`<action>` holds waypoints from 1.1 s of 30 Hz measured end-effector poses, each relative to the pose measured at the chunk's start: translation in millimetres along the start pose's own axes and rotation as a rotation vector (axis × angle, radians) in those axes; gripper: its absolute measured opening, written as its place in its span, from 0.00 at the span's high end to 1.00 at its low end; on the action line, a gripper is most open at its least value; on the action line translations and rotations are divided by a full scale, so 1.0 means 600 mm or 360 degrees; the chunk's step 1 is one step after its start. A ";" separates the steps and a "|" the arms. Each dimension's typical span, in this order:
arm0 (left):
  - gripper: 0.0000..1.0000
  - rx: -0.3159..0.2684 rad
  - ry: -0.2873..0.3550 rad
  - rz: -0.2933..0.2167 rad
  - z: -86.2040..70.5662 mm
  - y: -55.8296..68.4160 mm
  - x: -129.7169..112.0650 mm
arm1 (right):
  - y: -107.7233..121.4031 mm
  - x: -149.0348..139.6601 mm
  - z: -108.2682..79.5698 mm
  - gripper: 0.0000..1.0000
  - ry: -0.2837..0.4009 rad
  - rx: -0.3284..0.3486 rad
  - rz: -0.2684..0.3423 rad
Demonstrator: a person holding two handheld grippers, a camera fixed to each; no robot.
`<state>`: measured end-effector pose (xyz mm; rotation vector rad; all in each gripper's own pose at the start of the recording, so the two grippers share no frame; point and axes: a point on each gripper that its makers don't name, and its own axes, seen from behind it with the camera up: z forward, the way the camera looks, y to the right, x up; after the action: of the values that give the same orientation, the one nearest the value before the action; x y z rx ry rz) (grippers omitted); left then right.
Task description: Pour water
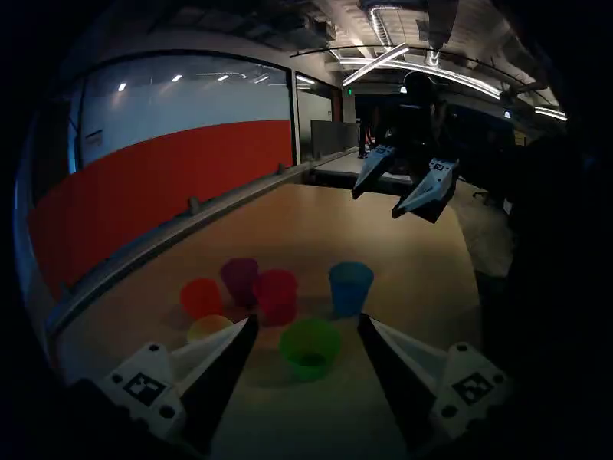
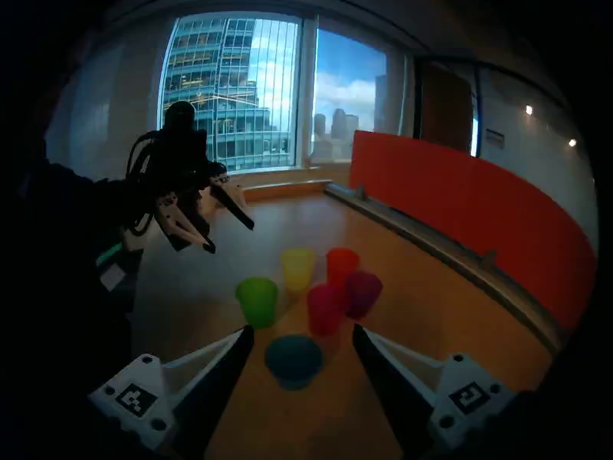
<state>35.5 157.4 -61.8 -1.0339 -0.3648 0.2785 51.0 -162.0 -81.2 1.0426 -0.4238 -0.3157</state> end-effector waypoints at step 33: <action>0.03 -0.0052 -0.0222 -0.0047 0.059 0.010 -0.146 | -0.022 -0.148 0.084 0.00 -0.0223 0.0020 -0.0010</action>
<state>-59.2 153.4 -65.1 -1.0429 -0.5115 0.3198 -51.5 -167.0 -87.6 1.0375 -0.5490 -0.3938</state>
